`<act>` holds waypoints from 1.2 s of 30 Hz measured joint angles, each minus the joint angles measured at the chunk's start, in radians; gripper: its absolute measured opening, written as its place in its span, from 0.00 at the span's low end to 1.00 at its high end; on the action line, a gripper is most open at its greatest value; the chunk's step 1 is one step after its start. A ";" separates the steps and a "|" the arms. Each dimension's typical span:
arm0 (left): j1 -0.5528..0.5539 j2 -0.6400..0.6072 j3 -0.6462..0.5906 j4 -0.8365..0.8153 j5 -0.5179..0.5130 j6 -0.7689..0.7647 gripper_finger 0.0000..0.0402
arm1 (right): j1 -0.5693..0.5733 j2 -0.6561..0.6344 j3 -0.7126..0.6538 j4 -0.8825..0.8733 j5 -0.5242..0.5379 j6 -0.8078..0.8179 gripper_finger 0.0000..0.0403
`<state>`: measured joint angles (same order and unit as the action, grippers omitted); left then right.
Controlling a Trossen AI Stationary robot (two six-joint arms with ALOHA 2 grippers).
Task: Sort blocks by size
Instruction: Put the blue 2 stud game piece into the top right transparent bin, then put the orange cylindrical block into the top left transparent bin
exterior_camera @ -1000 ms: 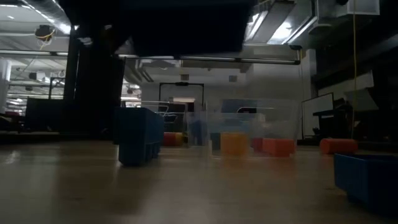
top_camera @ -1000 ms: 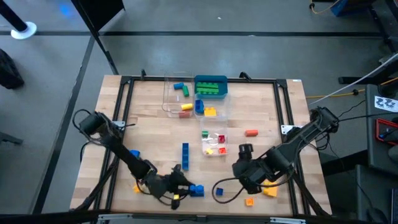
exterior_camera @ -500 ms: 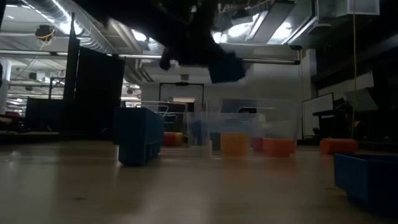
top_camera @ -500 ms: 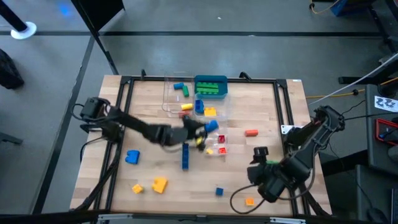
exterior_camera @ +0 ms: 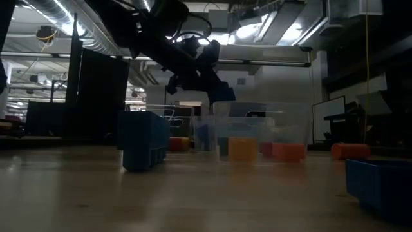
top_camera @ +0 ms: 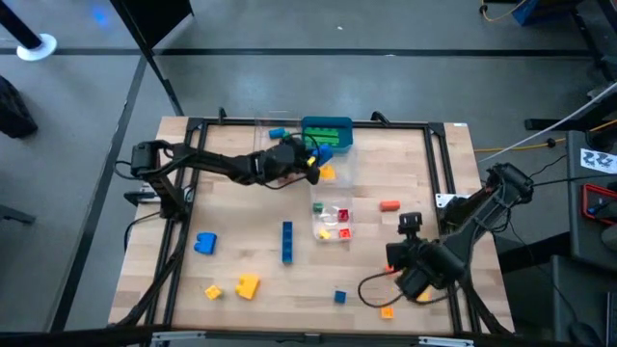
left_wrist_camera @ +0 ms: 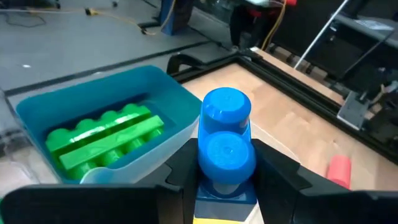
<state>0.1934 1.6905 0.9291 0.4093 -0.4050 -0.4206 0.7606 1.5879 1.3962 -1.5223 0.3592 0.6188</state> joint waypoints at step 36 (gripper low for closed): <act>-0.052 0.001 0.000 -0.034 0.133 -0.047 0.46 | -0.749 -0.001 -0.497 0.472 -0.160 -0.691 0.72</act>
<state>0.1419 1.6913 0.9291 0.3756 -0.2718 -0.4679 0.0121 1.5867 0.8989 -1.0503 0.1990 -0.0724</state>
